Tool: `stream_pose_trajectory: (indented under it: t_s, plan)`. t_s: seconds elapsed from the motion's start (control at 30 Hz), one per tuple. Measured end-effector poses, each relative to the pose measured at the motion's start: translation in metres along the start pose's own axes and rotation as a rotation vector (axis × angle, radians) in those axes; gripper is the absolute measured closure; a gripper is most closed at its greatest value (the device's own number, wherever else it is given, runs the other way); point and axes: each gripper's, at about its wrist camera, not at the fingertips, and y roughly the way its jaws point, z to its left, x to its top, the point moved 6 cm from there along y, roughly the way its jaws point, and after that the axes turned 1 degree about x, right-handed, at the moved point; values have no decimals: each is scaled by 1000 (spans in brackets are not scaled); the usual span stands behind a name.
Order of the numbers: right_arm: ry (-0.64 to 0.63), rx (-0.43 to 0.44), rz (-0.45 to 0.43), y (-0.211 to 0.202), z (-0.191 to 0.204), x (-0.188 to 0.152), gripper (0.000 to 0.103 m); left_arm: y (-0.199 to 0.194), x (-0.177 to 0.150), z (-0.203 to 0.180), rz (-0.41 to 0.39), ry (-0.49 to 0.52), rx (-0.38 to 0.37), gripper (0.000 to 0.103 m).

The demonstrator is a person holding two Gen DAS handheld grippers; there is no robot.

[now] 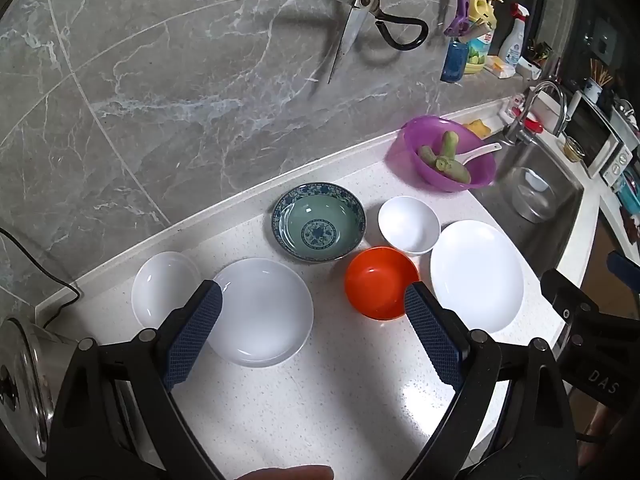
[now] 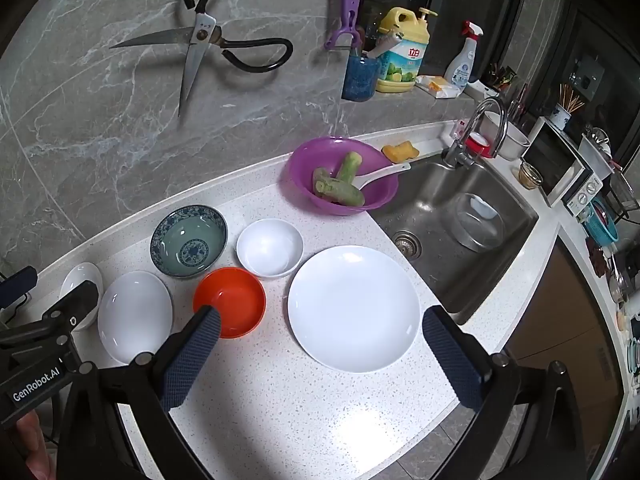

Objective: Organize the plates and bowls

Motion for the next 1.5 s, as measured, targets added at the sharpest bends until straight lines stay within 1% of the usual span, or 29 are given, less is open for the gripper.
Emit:
stream_pose_trajectory:
  t_s: [0.8, 0.87, 1.5]
  plan:
    - [-2, -2, 3, 1, 0, -1, 0, 0, 0, 0, 7, 2, 3, 10]
    - [-2, -2, 3, 1, 0, -1, 0, 5, -5, 3, 6, 2, 1, 10]
    - [-2, -1, 6, 2, 1, -1, 0, 5, -7, 2, 12, 2, 5, 10]
